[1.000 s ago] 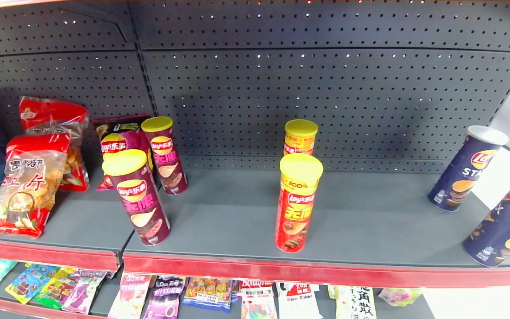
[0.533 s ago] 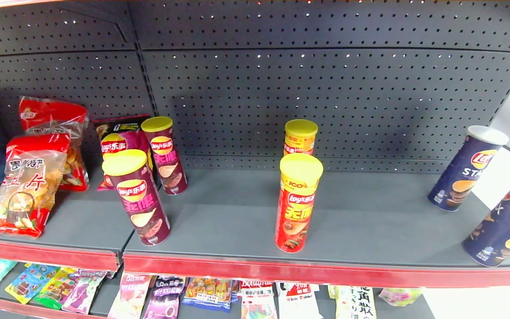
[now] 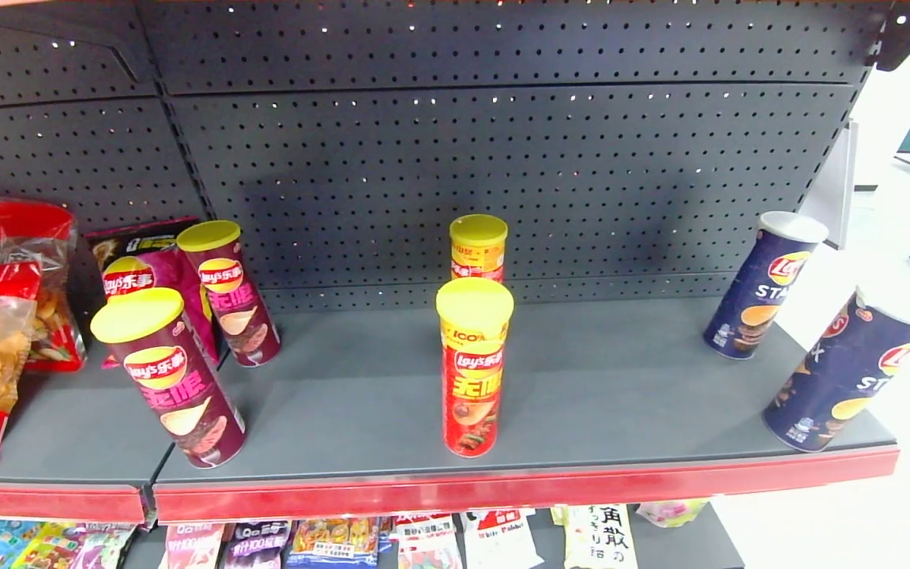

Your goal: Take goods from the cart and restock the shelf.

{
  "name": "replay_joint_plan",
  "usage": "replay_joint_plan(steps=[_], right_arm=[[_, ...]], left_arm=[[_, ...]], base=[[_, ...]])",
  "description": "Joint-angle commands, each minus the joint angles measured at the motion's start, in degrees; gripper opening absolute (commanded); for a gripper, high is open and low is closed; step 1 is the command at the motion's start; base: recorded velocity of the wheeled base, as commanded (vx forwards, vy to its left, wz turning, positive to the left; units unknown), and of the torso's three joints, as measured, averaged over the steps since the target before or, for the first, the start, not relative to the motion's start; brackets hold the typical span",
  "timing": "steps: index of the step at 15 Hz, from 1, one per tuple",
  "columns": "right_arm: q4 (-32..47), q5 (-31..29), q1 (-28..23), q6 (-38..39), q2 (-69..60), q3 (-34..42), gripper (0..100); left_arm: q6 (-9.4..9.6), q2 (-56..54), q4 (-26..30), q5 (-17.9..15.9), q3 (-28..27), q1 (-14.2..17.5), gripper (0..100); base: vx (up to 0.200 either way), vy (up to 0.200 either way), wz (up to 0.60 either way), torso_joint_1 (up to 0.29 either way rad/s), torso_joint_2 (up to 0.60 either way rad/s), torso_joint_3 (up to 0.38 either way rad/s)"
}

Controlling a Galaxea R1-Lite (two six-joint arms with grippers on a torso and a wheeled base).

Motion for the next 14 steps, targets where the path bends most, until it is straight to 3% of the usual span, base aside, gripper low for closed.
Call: replay_joint_plan(steps=[1,11,14], right_arm=[[0.0,0.0,0.0,0.0,0.0,0.0,100],[0.0,0.0,0.0,0.0,0.0,0.0,100],[0.0,0.0,0.0,0.0,0.0,0.0,100]], left_arm=[[-0.01,0.0,0.1,-0.1,0.0,0.0,100],[-0.01,0.0,0.0,0.2,0.0,0.0,100],[0.08,0.0,0.1,0.0,0.0,0.1,100]], base=[[0.000,0.000,0.00,0.000,0.00,0.000],[0.000,0.000,0.00,0.000,0.00,0.000],[-0.200,0.000,0.00,0.007,0.00,0.002]])
